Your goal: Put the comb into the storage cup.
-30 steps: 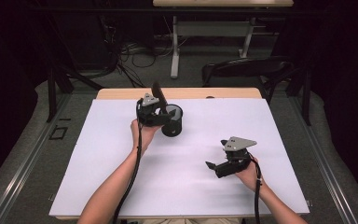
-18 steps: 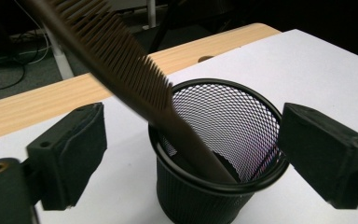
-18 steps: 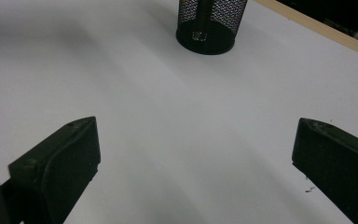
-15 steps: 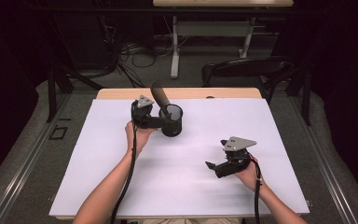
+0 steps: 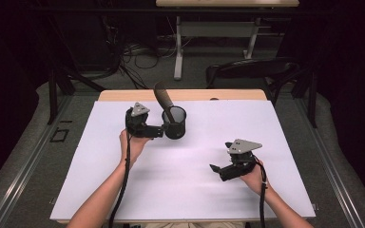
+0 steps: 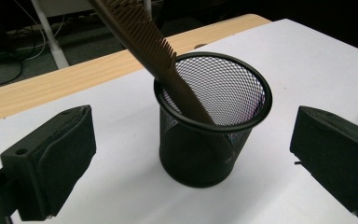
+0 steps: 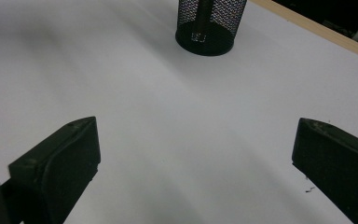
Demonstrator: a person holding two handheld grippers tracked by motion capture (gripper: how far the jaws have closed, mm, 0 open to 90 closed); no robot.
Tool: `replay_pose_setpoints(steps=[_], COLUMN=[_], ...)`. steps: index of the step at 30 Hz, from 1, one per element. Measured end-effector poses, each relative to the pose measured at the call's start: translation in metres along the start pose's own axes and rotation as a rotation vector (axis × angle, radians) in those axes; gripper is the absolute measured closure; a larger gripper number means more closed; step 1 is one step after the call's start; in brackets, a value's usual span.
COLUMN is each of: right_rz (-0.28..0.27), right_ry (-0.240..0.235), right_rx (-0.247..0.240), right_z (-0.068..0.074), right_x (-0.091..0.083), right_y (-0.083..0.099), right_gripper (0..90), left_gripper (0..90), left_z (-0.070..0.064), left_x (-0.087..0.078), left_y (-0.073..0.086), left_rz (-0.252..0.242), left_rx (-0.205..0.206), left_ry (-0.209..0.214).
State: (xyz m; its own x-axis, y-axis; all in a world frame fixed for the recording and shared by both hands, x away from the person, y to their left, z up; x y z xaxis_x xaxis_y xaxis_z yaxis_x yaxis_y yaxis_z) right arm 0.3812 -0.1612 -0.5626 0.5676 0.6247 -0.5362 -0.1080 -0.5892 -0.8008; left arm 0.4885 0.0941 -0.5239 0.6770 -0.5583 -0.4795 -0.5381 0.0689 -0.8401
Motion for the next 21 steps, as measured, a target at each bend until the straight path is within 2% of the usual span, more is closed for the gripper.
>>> replay_pose_setpoints(steps=[21], right_rz=[-0.015], right_ry=[0.007], right_rx=[0.018], right_z=[-0.003], right_x=[-0.005], right_y=[-0.002], right_gripper=[0.0], left_gripper=[0.0], left_z=[-0.009], left_x=[-0.029], left_y=[0.028], left_rz=[0.020], left_rx=[0.053], left_ry=[-0.005])
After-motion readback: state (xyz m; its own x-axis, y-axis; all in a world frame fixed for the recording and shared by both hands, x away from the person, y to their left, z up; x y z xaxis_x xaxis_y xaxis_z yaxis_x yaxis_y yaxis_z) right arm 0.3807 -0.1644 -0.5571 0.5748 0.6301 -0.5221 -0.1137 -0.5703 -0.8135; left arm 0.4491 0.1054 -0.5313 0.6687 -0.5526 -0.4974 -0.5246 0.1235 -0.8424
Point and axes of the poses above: each handheld gripper's, and its own axes: x roughly forward along the jaws, y roughly out of its underside, z roughly to its left, the point moved 8 cm from there along x, roughly forward along the jaws, and after that the axes turned 13 degrees about -x, right-handed, at the moved point
